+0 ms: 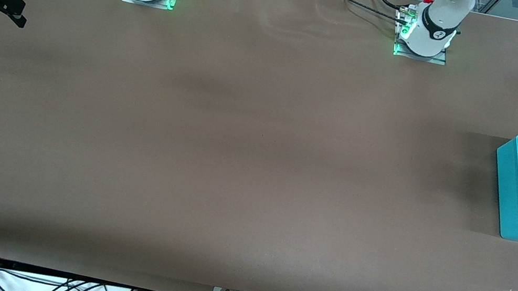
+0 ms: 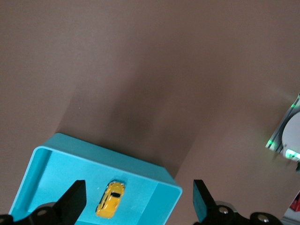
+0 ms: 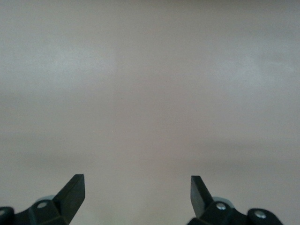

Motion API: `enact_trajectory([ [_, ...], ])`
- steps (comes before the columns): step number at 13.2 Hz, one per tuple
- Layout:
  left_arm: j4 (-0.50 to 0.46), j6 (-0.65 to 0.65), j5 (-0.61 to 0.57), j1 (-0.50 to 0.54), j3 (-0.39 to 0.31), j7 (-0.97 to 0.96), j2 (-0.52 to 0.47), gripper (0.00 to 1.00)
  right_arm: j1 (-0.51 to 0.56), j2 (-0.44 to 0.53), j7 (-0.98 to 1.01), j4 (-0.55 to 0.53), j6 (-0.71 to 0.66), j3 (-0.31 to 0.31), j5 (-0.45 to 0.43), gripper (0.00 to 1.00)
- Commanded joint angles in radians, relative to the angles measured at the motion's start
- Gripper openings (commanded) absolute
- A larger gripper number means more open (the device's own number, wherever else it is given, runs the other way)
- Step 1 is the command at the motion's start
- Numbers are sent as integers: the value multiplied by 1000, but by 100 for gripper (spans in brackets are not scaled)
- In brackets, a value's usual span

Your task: Wind and store yellow beetle car

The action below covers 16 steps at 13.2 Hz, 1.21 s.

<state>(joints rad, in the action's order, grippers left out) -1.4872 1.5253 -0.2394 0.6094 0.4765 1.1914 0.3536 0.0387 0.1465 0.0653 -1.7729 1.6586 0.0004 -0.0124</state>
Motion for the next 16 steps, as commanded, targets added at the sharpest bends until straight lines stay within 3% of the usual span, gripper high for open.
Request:
enact_trajectory([
  [1,31,-77,41,7,77,-221,13,100,3,-5,14,21,-22,1,-11,100],
  [2,31,-92,76,7,114,-305,11,100,3,-5,14,21,-20,1,-11,100],
  [5,18,-103,110,-84,94,-495,-76,100,3,-5,14,21,-20,1,-11,100],
  [8,-11,-93,152,-360,-146,-620,-178,100,3,-5,14,21,-22,1,-11,100],
  [11,-175,51,276,-466,-248,-841,-310,100,0,-16,14,21,-22,3,-9,100],
  [13,-232,123,272,-633,-423,-930,-363,100,0,-19,14,23,-23,3,-9,100],
  [14,-252,131,279,-657,-462,-956,-384,100,0,-19,14,23,-23,3,-9,100],
  [16,-272,131,281,-658,-467,-1069,-418,100,0,-19,14,23,-23,3,-9,100],
])
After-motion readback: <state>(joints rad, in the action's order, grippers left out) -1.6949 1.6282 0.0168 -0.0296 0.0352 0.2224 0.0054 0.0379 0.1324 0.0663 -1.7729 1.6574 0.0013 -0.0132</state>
